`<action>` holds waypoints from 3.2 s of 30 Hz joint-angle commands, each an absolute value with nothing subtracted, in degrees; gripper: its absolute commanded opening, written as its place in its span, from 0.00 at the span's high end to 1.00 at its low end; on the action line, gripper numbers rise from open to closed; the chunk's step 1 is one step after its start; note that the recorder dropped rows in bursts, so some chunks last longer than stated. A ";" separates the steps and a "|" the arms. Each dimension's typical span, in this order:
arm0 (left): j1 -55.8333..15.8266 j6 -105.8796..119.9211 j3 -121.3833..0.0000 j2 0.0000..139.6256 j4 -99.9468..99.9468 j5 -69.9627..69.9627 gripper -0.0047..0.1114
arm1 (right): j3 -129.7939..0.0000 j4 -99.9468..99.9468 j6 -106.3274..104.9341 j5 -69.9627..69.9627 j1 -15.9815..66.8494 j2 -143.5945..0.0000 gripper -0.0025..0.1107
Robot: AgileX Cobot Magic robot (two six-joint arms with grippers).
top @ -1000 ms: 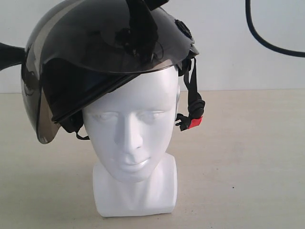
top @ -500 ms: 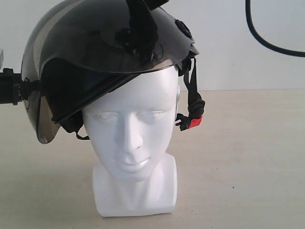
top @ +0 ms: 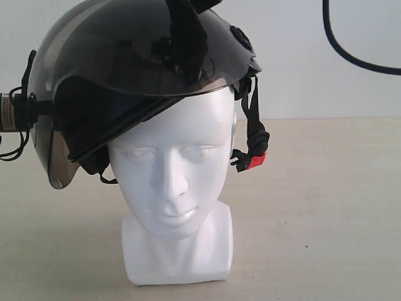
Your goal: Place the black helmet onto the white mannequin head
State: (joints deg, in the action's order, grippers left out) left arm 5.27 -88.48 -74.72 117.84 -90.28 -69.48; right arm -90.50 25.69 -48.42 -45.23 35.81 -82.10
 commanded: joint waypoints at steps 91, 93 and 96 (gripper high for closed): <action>5.75 -102.45 -55.63 88.63 -99.13 -69.96 0.92 | -89.40 23.48 -44.81 -56.93 35.90 -81.74 0.98; 5.07 -102.32 -55.63 87.84 -98.47 -69.96 0.92 | -89.40 23.48 -44.05 -57.35 35.90 -81.74 0.98; 4.52 -102.32 -55.63 86.86 -98.33 -69.96 0.92 | -89.40 23.48 -43.81 -57.74 35.90 -81.74 0.98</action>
